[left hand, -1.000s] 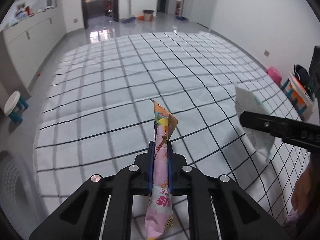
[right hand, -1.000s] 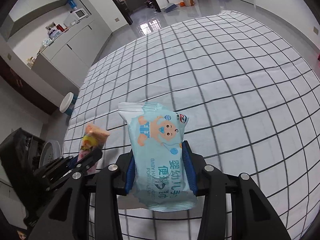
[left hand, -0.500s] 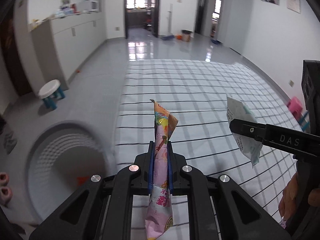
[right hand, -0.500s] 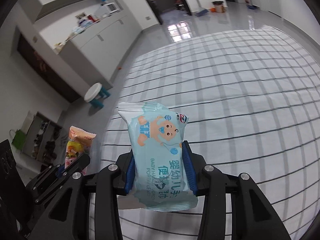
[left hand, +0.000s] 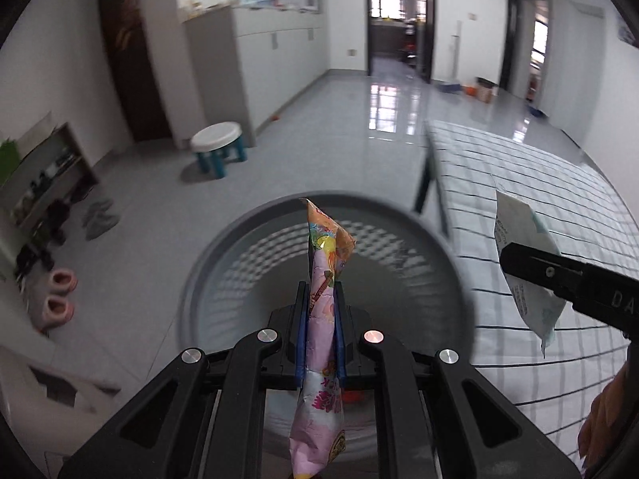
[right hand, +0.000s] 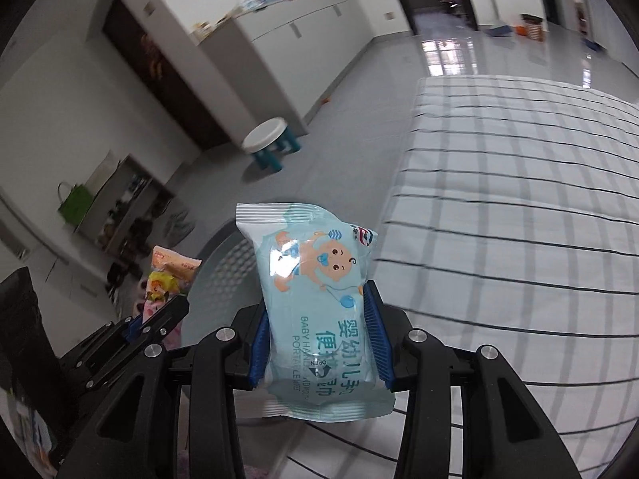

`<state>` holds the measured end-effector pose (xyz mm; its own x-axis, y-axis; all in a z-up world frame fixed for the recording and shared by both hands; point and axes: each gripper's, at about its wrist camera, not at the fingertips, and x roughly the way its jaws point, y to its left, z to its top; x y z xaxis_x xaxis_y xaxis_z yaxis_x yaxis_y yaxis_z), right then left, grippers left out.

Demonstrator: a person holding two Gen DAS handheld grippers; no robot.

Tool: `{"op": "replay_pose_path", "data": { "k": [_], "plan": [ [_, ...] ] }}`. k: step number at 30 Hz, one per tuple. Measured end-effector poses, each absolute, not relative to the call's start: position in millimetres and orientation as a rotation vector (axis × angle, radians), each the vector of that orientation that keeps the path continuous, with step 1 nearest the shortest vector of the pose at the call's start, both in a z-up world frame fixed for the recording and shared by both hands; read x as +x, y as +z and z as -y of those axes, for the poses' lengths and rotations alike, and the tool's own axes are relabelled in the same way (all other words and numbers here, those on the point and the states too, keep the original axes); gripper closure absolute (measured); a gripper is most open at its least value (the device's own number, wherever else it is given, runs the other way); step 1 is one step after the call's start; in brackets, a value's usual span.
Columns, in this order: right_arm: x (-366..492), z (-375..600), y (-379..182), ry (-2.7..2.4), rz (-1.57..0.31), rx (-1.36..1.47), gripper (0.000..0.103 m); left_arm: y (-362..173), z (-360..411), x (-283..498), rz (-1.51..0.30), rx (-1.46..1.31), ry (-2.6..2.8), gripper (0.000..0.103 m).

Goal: Collect trash

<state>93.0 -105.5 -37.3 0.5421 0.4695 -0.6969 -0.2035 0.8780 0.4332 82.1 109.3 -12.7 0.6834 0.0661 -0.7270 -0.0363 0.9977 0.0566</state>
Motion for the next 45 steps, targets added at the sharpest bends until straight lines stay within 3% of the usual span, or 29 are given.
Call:
{"op": "replay_pose_path", "data": {
  "k": [12,15,16,17,18,20,28,39,45],
  "plan": [
    [110,48,-56,0.472,-0.96,0.246,0.061,-32,-144,83,-0.846,-0.005,0.124,0.088],
    [108,44,-56,0.474,-0.956,0.23,0.049,-32,-152,81,-0.842,-0.016,0.127,0.081],
    [106,42,-55,0.471,-0.948,0.227,0.039,-32,-154,81,-0.839,-0.016,0.134,0.077],
    [104,42,-53,0.465,-0.935,0.225,0.035,-32,-153,81,-0.837,-0.018,0.137,0.067],
    [103,41,-52,0.461,-0.927,0.224,0.035,-31,-155,79,-0.832,-0.023,0.142,0.057],
    [103,42,-51,0.459,-0.921,0.224,0.035,-29,-157,76,-0.817,-0.028,0.151,0.047],
    [97,45,-52,0.444,-0.917,0.224,0.035,-26,-160,70,-0.796,-0.028,0.173,0.042],
    [94,41,-54,0.424,-0.912,0.178,0.035,-23,-162,67,-0.775,-0.013,0.196,0.025],
    [93,43,-54,0.411,-0.917,0.179,0.035,-22,-163,66,-0.766,-0.007,0.214,0.024]
  ]
}}
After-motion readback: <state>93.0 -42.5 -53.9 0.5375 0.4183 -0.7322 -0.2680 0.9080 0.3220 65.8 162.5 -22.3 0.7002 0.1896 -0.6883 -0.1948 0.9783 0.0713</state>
